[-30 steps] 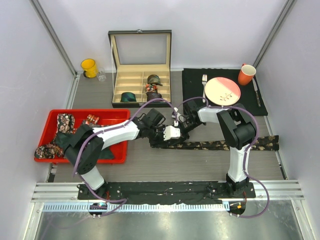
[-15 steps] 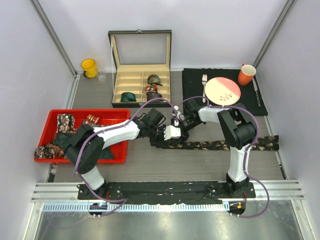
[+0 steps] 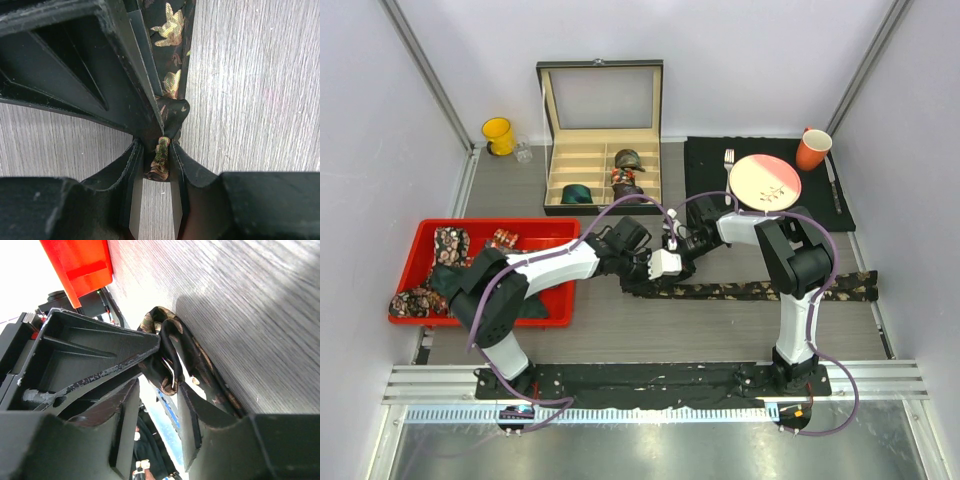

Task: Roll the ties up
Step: Roll the tie at the center of the board.

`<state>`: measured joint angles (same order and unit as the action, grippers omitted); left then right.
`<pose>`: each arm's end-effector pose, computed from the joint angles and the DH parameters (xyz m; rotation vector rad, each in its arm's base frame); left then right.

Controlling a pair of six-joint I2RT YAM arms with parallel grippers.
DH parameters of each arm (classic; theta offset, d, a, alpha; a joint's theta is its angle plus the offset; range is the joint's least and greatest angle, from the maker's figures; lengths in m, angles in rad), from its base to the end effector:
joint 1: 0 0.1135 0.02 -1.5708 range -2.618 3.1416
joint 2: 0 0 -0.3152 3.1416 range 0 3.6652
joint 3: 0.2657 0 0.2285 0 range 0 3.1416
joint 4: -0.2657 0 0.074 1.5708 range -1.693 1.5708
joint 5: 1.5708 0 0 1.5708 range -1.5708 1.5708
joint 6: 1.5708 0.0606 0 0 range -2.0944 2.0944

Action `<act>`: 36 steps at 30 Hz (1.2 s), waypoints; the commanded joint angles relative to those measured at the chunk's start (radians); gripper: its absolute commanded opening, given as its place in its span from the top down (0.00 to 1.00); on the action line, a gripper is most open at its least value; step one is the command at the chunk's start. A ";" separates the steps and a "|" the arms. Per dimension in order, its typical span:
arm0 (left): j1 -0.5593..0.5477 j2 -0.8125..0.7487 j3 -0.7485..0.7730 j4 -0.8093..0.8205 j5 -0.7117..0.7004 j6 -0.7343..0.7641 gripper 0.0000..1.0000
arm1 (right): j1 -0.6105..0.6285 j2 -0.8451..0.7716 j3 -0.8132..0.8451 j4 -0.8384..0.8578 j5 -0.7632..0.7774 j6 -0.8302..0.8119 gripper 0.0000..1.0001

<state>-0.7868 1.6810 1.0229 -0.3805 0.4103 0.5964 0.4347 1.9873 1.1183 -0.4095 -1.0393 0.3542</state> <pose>0.2170 -0.2518 0.2278 1.7639 1.9000 -0.6032 0.3098 0.2015 0.1718 0.3210 -2.5698 -1.5089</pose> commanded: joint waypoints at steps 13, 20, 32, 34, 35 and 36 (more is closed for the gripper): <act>0.003 -0.010 0.032 0.028 0.016 -0.017 0.70 | 0.022 0.002 0.011 -0.008 0.022 -0.030 0.95; 0.004 -0.049 0.017 -0.014 0.031 0.051 0.37 | 0.009 0.015 0.069 -0.184 0.094 -0.201 0.99; -0.057 0.072 0.091 -0.014 -0.062 0.105 0.28 | 0.007 0.065 0.118 -0.267 0.127 -0.302 0.99; -0.063 0.098 0.100 -0.015 -0.070 0.106 0.36 | 0.004 0.071 0.132 -0.273 0.131 -0.305 0.99; -0.062 0.105 0.111 -0.023 -0.073 0.105 0.47 | 0.001 0.073 0.136 -0.273 0.133 -0.305 0.99; -0.063 0.109 0.115 -0.046 -0.071 0.112 0.54 | -0.002 0.074 0.141 -0.275 0.131 -0.304 0.99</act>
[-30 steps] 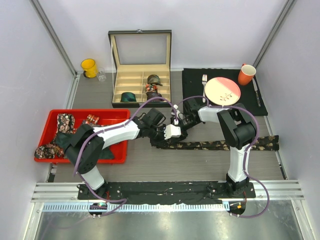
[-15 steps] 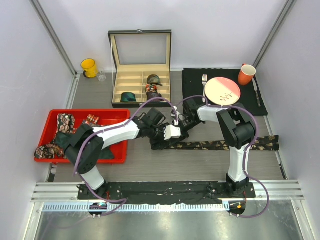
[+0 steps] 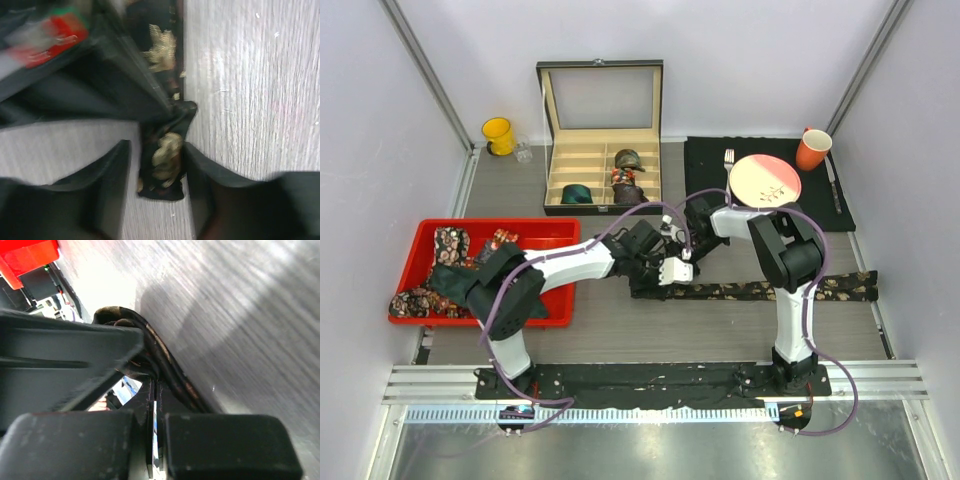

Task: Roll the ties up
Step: Roll the tie at the center of the board.

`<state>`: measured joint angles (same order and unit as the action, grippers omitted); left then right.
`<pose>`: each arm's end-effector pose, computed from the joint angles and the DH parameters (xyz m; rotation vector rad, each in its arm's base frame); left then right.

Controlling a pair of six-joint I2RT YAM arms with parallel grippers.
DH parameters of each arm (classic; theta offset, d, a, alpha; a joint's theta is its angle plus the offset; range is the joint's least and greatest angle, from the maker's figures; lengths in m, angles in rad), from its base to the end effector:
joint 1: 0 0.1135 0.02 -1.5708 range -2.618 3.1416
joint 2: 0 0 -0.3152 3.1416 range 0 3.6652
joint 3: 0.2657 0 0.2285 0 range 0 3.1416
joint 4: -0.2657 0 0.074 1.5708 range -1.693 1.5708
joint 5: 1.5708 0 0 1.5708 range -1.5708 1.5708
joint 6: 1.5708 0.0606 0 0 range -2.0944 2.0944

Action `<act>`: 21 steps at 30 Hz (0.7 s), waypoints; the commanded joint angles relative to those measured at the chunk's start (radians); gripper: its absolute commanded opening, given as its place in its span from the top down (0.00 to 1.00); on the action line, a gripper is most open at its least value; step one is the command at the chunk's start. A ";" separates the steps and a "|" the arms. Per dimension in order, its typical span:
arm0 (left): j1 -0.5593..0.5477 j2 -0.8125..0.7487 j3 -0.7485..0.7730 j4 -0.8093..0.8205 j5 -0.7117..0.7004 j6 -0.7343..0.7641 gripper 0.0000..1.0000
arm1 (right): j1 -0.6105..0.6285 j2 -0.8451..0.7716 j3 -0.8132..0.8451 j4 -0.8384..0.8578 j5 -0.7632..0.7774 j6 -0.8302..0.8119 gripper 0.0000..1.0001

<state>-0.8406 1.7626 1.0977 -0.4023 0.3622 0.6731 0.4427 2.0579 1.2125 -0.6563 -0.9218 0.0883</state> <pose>0.2199 -0.2778 0.2197 1.8897 1.8210 -0.5347 0.3103 0.2006 0.1565 0.5151 -2.6168 -1.3019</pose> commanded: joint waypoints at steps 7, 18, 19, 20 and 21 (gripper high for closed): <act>-0.009 0.029 0.016 -0.040 -0.039 0.028 0.71 | -0.045 -0.025 0.058 -0.046 -0.028 -0.010 0.81; -0.008 0.032 0.002 0.014 -0.043 -0.079 0.73 | -0.044 -0.036 -0.024 0.006 -0.098 0.036 0.61; -0.006 0.034 0.004 0.016 -0.040 -0.084 0.73 | -0.042 -0.035 -0.025 0.027 -0.103 0.045 0.61; -0.005 0.034 0.004 0.016 -0.037 -0.089 0.73 | -0.036 -0.035 -0.027 0.035 -0.101 0.053 0.61; -0.005 0.034 0.004 0.014 -0.035 -0.092 0.73 | -0.036 -0.033 -0.027 0.044 -0.101 0.066 0.62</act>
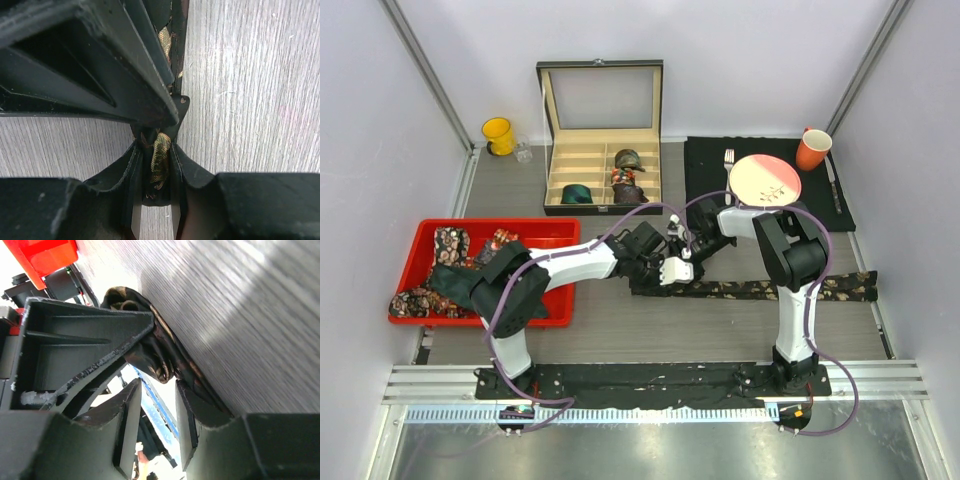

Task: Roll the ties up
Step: Roll the tie at the center of the board.

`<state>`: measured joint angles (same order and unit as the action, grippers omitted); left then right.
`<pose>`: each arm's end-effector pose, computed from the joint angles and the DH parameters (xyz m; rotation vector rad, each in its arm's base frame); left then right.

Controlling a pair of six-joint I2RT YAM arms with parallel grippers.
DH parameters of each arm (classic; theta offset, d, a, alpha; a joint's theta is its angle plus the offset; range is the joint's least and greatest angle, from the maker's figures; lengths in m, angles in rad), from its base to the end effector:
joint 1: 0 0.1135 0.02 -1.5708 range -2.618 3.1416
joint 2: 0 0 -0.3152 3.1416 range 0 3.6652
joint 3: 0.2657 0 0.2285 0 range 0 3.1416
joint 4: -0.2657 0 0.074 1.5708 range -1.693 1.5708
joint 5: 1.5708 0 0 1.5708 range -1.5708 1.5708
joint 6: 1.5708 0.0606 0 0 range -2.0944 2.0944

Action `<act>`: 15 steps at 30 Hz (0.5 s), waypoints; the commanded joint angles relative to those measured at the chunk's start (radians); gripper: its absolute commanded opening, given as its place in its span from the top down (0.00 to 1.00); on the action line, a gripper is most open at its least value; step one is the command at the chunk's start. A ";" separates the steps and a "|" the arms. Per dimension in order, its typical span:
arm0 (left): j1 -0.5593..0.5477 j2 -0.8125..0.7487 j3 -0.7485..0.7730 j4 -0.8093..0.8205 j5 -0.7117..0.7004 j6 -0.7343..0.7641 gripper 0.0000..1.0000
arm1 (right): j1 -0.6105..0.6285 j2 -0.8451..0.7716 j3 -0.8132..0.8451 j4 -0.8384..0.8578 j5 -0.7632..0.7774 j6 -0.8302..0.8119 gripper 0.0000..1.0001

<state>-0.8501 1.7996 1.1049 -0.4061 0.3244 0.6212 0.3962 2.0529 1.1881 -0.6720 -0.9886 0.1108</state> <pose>0.2223 -0.2823 0.2083 1.8679 1.9079 -0.5067 0.3112 0.1850 0.1567 0.3926 -2.5654 -1.3649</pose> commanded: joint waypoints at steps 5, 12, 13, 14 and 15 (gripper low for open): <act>0.008 -0.016 -0.014 0.013 0.011 -0.026 0.73 | 0.012 -0.037 0.019 0.088 -0.032 0.070 0.82; 0.019 -0.016 -0.016 -0.011 0.030 0.024 0.64 | 0.010 -0.025 0.030 0.028 0.068 0.015 0.99; 0.022 -0.016 -0.014 -0.016 0.039 0.032 0.61 | 0.010 -0.020 0.025 0.026 0.077 0.007 0.99; 0.025 -0.019 -0.011 -0.025 0.045 0.046 0.56 | 0.010 -0.016 0.022 0.025 0.093 0.006 0.99; 0.032 -0.017 -0.008 -0.030 0.047 0.051 0.52 | 0.010 -0.004 0.016 0.026 0.097 0.004 0.99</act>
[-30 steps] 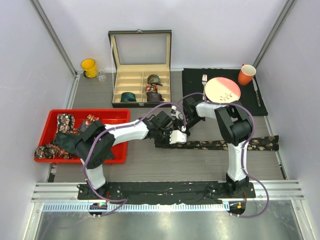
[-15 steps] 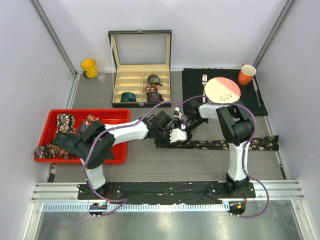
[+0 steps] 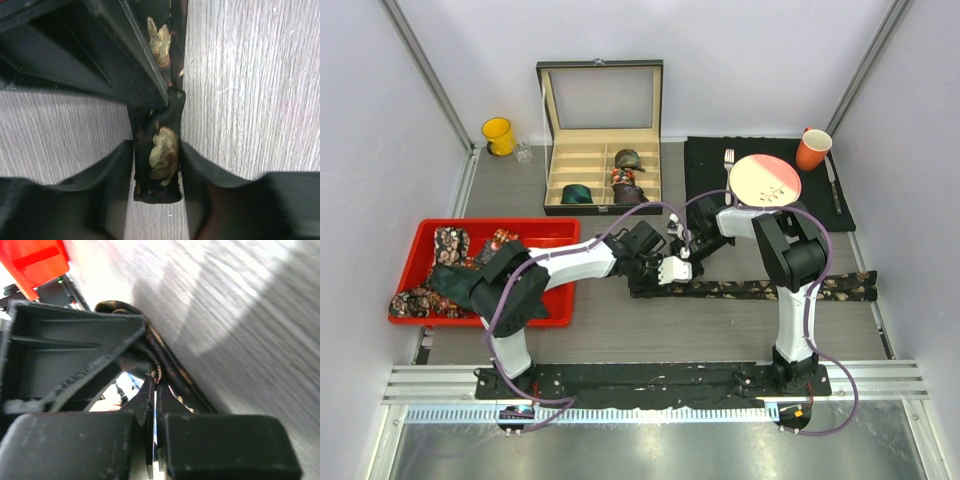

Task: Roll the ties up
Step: Roll the tie at the center of the board.

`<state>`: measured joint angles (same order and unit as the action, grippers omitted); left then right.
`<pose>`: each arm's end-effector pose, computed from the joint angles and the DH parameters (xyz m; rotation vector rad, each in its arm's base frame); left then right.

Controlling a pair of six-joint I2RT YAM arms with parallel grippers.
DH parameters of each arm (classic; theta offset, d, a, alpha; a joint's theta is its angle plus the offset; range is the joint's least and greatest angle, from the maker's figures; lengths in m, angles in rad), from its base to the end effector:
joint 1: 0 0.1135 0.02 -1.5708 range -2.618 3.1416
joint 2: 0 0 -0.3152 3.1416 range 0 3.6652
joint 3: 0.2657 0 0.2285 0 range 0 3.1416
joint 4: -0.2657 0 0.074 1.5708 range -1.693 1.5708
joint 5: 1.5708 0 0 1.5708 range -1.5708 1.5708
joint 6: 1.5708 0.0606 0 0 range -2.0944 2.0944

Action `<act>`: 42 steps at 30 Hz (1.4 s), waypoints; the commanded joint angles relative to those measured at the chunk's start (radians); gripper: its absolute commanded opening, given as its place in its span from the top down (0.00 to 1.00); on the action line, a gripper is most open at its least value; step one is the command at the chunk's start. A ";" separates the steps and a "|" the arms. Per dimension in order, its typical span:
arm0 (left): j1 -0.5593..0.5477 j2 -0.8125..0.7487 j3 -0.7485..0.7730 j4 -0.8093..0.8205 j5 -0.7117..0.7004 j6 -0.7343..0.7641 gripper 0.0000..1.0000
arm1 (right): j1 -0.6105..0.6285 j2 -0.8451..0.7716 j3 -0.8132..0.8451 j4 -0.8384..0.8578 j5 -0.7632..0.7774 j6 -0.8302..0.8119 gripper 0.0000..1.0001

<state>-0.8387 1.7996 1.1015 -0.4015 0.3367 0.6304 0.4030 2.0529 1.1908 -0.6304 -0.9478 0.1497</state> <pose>0.2248 -0.2800 0.2078 1.8653 1.9032 -0.5166 0.3153 0.1879 0.1554 0.3864 -2.6144 -1.3320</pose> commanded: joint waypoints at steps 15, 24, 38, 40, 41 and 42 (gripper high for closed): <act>0.079 -0.112 -0.011 -0.045 0.134 0.031 0.46 | 0.003 0.029 0.007 -0.014 0.153 -0.053 0.99; 0.078 -0.089 0.012 -0.013 0.199 -0.044 0.59 | 0.003 0.041 0.010 0.000 0.167 -0.044 0.99; 0.015 -0.025 0.095 0.003 0.151 -0.069 0.70 | 0.005 0.055 0.013 0.012 0.175 -0.021 0.99; 0.012 -0.003 0.104 0.015 0.142 -0.084 0.70 | 0.003 0.052 0.012 0.015 0.172 -0.021 0.99; 0.009 0.004 0.106 0.015 0.130 -0.086 0.69 | 0.005 0.053 0.012 0.015 0.172 -0.019 0.99; 0.004 0.016 0.109 0.015 0.124 -0.084 0.70 | 0.003 0.052 0.010 0.015 0.170 -0.021 0.99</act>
<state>-0.8196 1.7809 1.1751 -0.4267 0.4847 0.5743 0.4026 2.0731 1.1984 -0.6472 -0.8936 0.1493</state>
